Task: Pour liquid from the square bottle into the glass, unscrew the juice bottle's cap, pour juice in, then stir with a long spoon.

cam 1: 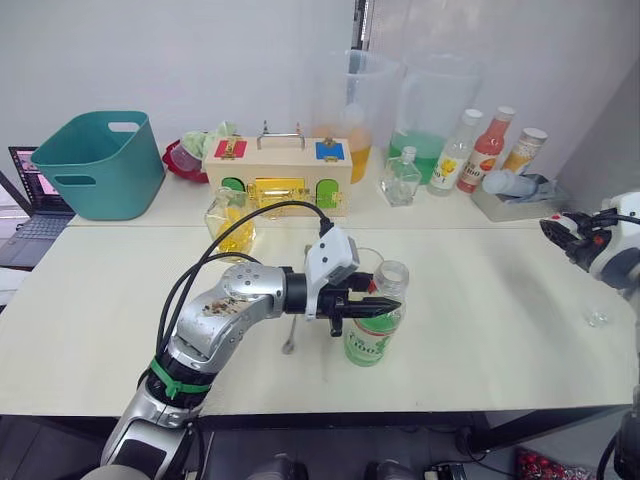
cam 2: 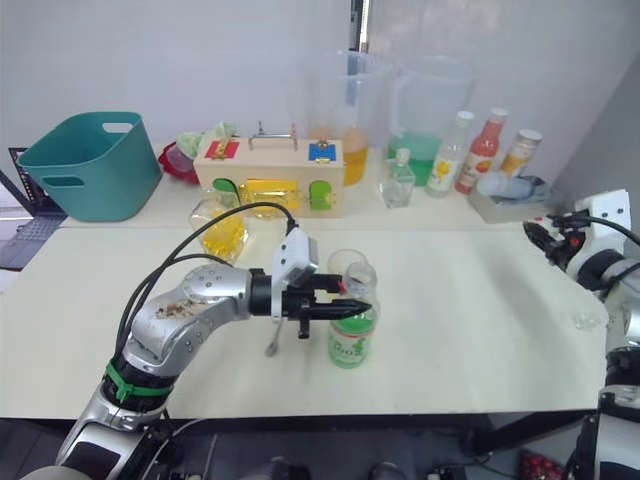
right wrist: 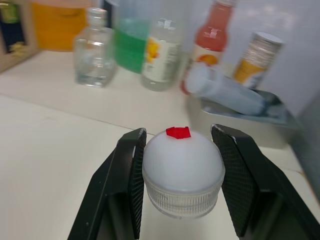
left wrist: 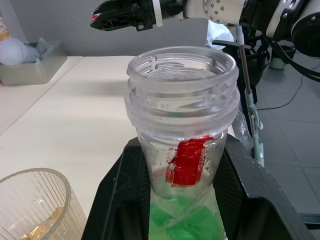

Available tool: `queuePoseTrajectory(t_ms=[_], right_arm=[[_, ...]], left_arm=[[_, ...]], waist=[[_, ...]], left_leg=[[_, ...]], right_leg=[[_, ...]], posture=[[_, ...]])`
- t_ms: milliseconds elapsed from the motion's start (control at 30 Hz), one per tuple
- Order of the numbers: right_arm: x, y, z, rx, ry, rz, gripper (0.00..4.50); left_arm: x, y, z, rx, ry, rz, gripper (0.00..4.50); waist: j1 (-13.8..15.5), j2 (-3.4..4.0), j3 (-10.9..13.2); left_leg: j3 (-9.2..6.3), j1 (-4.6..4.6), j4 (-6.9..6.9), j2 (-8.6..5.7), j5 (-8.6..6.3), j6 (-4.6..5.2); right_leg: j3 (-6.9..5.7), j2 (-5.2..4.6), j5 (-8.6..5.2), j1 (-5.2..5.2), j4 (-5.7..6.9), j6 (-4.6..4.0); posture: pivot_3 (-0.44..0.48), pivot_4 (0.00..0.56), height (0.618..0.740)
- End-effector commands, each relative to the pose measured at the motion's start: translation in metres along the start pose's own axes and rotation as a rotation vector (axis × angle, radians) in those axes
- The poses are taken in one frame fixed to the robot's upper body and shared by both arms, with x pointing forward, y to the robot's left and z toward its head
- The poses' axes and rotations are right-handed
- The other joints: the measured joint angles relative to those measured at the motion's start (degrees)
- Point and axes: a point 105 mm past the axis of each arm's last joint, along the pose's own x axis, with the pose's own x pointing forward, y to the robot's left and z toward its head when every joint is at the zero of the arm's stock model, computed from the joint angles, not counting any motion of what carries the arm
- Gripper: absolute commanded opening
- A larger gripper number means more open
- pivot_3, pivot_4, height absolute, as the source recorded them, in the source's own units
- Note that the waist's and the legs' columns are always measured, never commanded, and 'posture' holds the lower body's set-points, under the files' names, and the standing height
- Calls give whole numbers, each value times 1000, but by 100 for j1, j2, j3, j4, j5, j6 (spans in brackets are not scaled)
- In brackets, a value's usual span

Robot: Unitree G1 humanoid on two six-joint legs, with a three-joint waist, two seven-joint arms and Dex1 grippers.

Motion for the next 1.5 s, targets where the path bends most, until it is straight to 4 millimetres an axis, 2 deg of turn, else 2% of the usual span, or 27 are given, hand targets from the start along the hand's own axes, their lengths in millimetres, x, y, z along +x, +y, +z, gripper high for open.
queuePoseTrajectory(t_ms=[33, 167, 333, 500, 567, 733, 767, 867, 967, 1100, 1167, 1233, 1367, 1433, 1500], right_arm=[[-1, -7, -22, 32, 24, -106, 1598], [-2, -3, -50, 64, 94, -158, 1598], [-3, 20, -84, 108, 179, -139, 1598], [-3, 30, -102, 166, 212, -145, 1598], [-2, 31, -101, 169, 202, -141, 2643], [0, 27, -80, 147, 143, -117, 4296], [-1, 26, -72, 137, 128, -100, 4456], [-5, 37, -52, 60, 132, 55, 4456], [-16, 47, -14, 50, 127, 255, 4456], [-39, 75, 19, 142, 190, 544, 4456], [-54, 98, 39, 173, 204, 722, 4456], [-63, 111, 48, 182, 219, 815, 4456], [-77, 144, 68, 132, 196, 1048, 4456], [-78, 150, 72, 122, 182, 1085, 4456], [-77, 157, 78, 103, 136, 1112, 4456]], left_arm=[[2, 0, 3, 12, -3, 20, 1343], [0, -1, 9, -9, -39, 24, 1343], [-1, -1, 11, 19, -36, 44, 1343], [-1, 3, 8, 14, -16, 62, 1343], [-1, 4, 8, 17, -11, 62, 1343], [-3, 5, 10, 26, -13, 64, 1343], [-4, 5, 12, 21, -16, 62, 1343], [-8, 4, 20, -2, -45, 42, 1343], [-22, 9, 44, -15, -125, 31, 1343], [-43, 14, 60, 1, -121, 4, 1343], [-57, 22, 67, -9, -105, 15, 1343], [-66, 27, 71, -12, -98, 19, 1343], [-97, 27, 106, -31, -121, 0, 1343], [-104, 25, 111, -35, -117, -5, 1343], [-116, 33, 112, 18, -77, 63, 1343]], waist=[[-2, 1, 0], [4, 17, 4], [-17, 24, 2], [-15, 29, 3], [-17, 29, 3], [-23, 32, 2], [-21, 32, 2], [-11, 44, 6], [-16, 59, 15], [-18, 63, 16], [-29, 62, 16], [-22, 62, 16], [-3, 44, 28], [9, 41, 29], [31, 41, 29]], left_leg=[[1, 0, 0, -1, 2, 4], [1, -2, -1, -4, 18, 32], [2, -2, -2, -1, 19, 34], [2, -2, -2, -3, 19, 34], [2, -2, -2, -3, 19, 34], [2, -2, -2, -2, 19, 33], [2, -2, -2, -2, 19, 34], [2, -3, -2, -3, 19, 34], [2, -3, -2, -1, 19, 34], [-2, -9, -2, 5, 19, 36], [-5, -6, -3, 9, 18, 38], [-4, -8, -2, 10, 17, 39], [-4, -17, 3, 5, 12, 48], [-7, -24, 3, 4, 11, 49], [-9, -24, 3, -2, 8, 53]], right_leg=[[1, -2, 0, 0, 0, 0], [3, -4, 0, -1, 0, 0], [4, 3, 0, -2, -1, 1], [4, 2, 0, -2, 0, 1], [5, 3, 0, -1, -1, 1], [5, 5, 0, -3, 0, 1], [6, 5, 0, -3, 0, 1], [7, 2, 0, -4, 0, 1], [11, 3, 0, -9, 0, 1], [8, 7, 0, -15, 1, 0], [8, 12, 0, -12, -1, -1], [7, 13, 0, -16, 1, -1], [7, 11, 0, -21, 0, 0], [5, 9, -1, -26, -2, 0], [6, 2, -3, -24, -2, 4]], posture=[[0, 150, 740], [0, 150, 740], [0, 150, 740], [0, 150, 740], [0, 150, 740], [0, 150, 740], [0, 150, 740], [0, 150, 740], [0, 150, 740], [0, 150, 740], [0, 150, 740], [0, 150, 740], [0, 150, 740], [0, 150, 740], [0, 150, 740]])
